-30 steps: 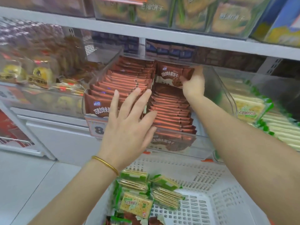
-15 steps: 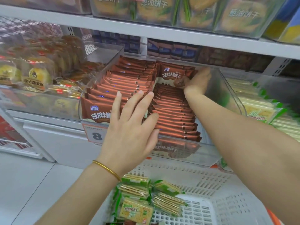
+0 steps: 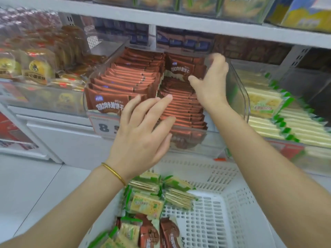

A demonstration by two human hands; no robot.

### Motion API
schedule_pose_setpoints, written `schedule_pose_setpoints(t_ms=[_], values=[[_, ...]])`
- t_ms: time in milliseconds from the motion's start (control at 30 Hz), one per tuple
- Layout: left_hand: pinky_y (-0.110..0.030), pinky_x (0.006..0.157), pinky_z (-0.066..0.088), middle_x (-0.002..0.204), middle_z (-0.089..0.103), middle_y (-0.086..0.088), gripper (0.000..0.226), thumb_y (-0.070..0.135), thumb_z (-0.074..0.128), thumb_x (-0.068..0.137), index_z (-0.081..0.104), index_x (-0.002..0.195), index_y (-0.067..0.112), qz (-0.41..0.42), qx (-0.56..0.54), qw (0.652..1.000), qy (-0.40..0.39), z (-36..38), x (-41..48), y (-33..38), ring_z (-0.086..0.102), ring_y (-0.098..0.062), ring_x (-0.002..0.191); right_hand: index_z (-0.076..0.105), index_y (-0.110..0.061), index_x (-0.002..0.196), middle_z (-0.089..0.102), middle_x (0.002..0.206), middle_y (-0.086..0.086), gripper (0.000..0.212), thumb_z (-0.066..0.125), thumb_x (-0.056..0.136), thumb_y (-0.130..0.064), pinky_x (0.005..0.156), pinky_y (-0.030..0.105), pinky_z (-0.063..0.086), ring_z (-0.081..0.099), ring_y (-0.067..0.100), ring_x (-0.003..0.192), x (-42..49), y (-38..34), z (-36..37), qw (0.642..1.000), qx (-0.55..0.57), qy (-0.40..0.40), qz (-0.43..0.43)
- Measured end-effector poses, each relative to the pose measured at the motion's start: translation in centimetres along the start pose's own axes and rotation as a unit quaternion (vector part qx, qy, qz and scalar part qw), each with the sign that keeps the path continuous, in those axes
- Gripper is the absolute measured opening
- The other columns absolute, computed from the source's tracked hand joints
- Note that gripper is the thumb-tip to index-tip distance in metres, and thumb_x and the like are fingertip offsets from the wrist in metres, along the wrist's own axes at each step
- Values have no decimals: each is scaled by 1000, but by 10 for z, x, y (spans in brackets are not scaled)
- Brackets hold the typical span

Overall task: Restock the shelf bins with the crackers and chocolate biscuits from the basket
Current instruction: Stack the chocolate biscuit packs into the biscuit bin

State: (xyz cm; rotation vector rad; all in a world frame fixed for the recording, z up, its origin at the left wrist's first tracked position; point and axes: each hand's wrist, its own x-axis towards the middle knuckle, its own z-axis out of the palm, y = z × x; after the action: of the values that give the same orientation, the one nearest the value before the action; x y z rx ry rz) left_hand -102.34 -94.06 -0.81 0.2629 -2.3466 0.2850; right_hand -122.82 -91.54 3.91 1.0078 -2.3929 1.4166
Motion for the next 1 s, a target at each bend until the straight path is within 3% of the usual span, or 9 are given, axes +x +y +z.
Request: schedule_pose_setpoints(t_ms=[100,200,300,400,467,667,767,933,1000], values=[[-45,91,36,129,58,-11,22,17,54,86,69,100,11,7,-7,1000,3,-7,-9,13,49,-31,109,46,-14,119,44,118,6,44,66,81,-6,82,15,44,56,12,95,-61,-11,-42,995,90,-27,-46],[-42,79,41,118,63,-12,18,11,53,84,68,95,8,-1,-43,998,-42,-7,-28,25,52,-33,100,49,-31,99,54,106,0,33,61,84,-4,67,21,50,60,9,80,-144,3,-75,981,167,-88,-47],[-45,74,46,111,63,-14,16,10,55,79,66,88,5,-3,-69,988,-138,-1,-49,35,55,-37,96,52,-31,103,58,106,-4,23,61,89,-15,73,32,51,60,11,83,-224,56,-62,959,25,-283,-1],[-45,75,48,110,62,-15,18,12,51,80,67,84,4,-18,-89,974,-209,8,-56,45,54,-37,99,32,-19,142,34,145,6,71,70,84,-32,102,36,41,42,21,127,-283,127,-12,822,-165,-544,34],[-47,76,49,110,62,-16,21,13,49,79,67,84,4,-28,-103,968,-228,13,-57,49,55,-37,101,14,-21,149,11,156,6,99,77,76,-39,108,47,35,23,31,139,-310,157,15,756,-215,-617,31],[-50,79,50,114,61,-18,30,16,42,81,69,87,3,-31,-124,962,-240,19,-63,47,54,-40,104,1,-27,150,-4,159,2,119,84,66,-41,105,54,36,11,34,142,-325,182,58,692,-295,-659,7],[-50,79,50,115,61,-18,29,16,43,81,69,88,3,-36,-129,960,-248,21,-65,44,54,-40,106,-3,-25,150,2,158,2,122,84,65,-43,103,54,38,14,34,141,-320,182,67,664,-325,-673,-6],[-51,82,49,117,59,-18,29,15,44,82,69,89,3,-35,-124,958,-257,23,-57,43,52,-39,109,16,-20,144,31,142,8,106,81,66,-49,96,49,44,29,33,130,-325,185,60,687,-345,-639,-22],[-51,82,49,116,59,-18,35,18,38,82,69,90,3,-30,-129,957,-257,25,-53,45,52,-39,109,30,-17,137,40,134,7,86,78,71,-44,94,45,44,36,30,126,-320,187,53,703,-336,-626,-23]])
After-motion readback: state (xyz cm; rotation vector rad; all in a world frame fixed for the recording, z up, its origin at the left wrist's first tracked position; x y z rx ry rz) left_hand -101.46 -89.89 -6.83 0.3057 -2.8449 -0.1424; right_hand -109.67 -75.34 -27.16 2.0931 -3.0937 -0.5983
